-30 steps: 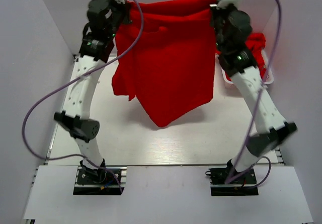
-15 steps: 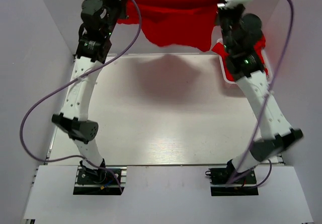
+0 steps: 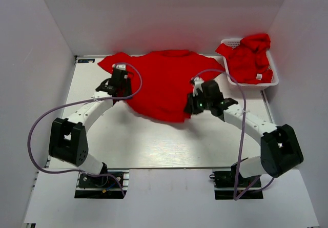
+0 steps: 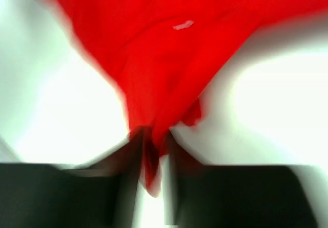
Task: Fold and stack the t-shirts
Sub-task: Flatten out the tshirt
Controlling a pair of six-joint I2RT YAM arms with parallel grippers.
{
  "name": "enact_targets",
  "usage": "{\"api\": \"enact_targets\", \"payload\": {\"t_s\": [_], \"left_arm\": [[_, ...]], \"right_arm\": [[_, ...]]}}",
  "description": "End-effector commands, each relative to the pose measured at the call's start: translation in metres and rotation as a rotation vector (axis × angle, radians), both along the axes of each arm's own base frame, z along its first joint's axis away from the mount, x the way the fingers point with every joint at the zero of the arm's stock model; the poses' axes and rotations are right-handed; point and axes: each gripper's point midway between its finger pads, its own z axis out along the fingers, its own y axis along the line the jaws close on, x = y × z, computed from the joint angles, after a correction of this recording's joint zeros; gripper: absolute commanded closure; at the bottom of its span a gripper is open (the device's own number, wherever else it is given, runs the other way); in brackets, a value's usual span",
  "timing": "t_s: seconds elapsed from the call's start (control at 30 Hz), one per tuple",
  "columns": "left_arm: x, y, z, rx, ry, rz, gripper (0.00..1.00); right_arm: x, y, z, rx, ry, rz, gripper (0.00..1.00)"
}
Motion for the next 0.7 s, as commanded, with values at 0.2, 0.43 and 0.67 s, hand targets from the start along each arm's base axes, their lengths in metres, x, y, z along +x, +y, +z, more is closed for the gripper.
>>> {"api": "enact_targets", "payload": {"t_s": [0.2,0.43,0.67], "left_arm": [[-0.065,0.032,-0.035,-0.024,0.190,0.265,0.00],[-0.029,0.016,-0.005,-0.063,0.106,0.207,0.00],[0.016,-0.021,-0.016,-0.132,0.102,0.079,0.00]], "right_arm": [[-0.076,0.012,-0.027,-0.029,0.285,0.253,0.10],[-0.024,0.023,0.001,-0.040,0.202,0.156,0.10],[0.093,-0.007,-0.004,-0.209,0.075,-0.265,0.10]]}}
